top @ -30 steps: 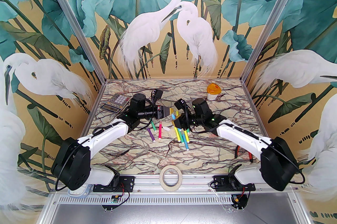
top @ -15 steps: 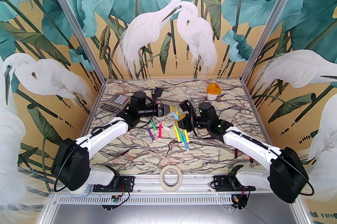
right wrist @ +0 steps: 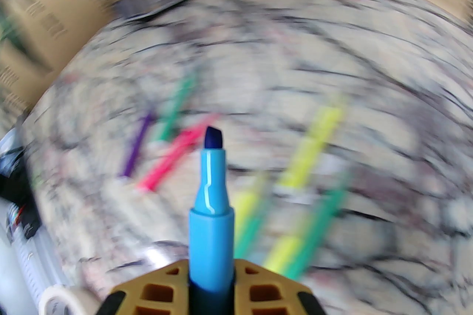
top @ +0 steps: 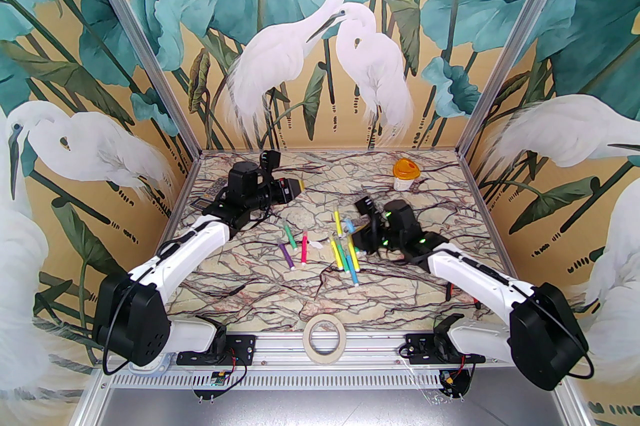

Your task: Open the pen caps

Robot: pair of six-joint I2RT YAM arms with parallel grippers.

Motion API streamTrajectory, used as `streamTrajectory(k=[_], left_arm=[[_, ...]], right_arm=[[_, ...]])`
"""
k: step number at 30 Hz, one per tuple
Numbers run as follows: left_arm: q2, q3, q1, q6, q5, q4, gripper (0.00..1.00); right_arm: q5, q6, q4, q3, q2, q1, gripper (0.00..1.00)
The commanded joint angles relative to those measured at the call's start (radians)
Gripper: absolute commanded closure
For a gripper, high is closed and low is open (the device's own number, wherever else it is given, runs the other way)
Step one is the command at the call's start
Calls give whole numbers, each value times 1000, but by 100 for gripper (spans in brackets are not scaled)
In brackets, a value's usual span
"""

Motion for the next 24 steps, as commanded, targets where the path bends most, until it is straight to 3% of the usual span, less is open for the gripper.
streamTrajectory(k=[1, 7, 10, 15, 24], left_arm=[[16, 44, 9, 162, -295, -263, 100], [130, 121, 12, 235, -488, -395, 100], [189, 157, 21, 264, -532, -432, 100], [289, 201, 61, 288, -524, -445, 100], [449, 258, 132, 317, -468, -448, 100]], right_arm=[[137, 36, -41, 65, 31, -81, 100], [285, 21, -120, 157, 155, -184, 100], [332, 23, -136, 194, 221, -226, 100], [437, 0, -203, 281, 343, -257, 100], [452, -5, -259, 392, 510, -272, 100]])
